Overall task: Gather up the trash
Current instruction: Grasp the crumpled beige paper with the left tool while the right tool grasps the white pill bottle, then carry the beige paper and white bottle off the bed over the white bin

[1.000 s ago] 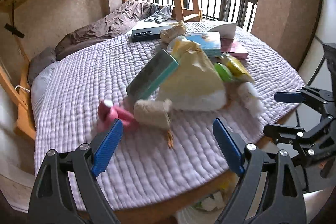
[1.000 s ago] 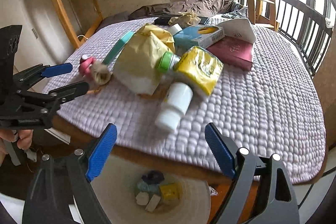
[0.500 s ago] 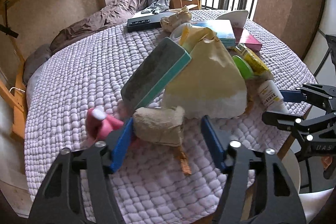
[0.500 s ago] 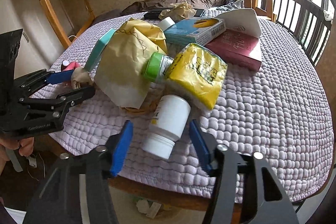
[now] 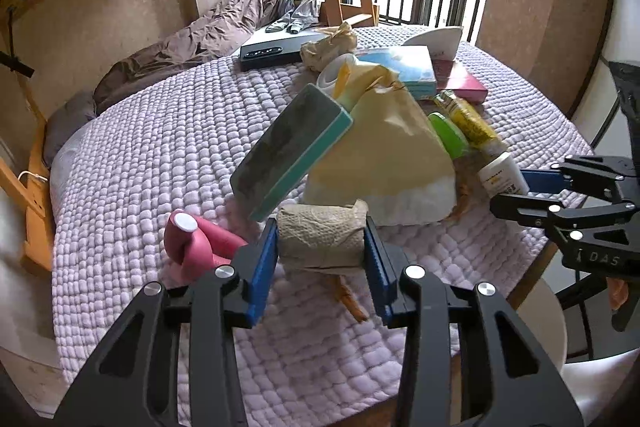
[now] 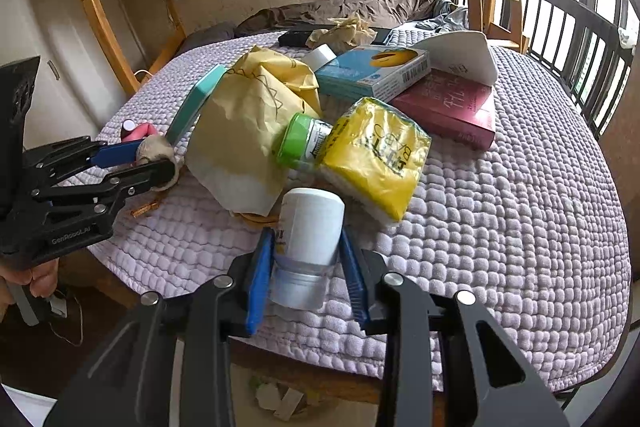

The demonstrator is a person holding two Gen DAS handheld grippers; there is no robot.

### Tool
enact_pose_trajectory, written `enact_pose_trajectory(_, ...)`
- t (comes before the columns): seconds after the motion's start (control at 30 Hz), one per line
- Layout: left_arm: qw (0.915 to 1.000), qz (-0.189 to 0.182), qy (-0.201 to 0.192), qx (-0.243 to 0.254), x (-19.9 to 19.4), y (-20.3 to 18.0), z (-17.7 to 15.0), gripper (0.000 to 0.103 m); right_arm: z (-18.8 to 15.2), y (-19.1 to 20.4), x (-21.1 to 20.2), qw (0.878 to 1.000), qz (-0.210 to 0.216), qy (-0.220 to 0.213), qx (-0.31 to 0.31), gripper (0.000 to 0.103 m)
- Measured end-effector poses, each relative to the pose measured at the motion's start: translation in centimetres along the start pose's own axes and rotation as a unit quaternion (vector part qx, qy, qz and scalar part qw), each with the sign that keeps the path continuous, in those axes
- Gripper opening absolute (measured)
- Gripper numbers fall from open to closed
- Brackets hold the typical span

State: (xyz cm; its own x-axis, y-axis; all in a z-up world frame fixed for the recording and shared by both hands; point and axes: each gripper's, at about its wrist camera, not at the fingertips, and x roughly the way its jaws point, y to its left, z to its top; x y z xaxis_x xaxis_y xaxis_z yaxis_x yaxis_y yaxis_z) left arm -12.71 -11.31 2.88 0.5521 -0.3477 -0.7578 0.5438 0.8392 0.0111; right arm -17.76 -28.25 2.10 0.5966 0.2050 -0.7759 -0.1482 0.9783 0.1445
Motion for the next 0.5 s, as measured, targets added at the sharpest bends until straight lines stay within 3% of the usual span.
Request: enact_pose_trajectory(0.5, 0.9996, -0.019, -0.007, -0.021, -2.7, -1.0, -0.4, 0.043, -0.4, -1.3, -2.2, 0.999, 0.035, -0.004, 0.035, 0.032)
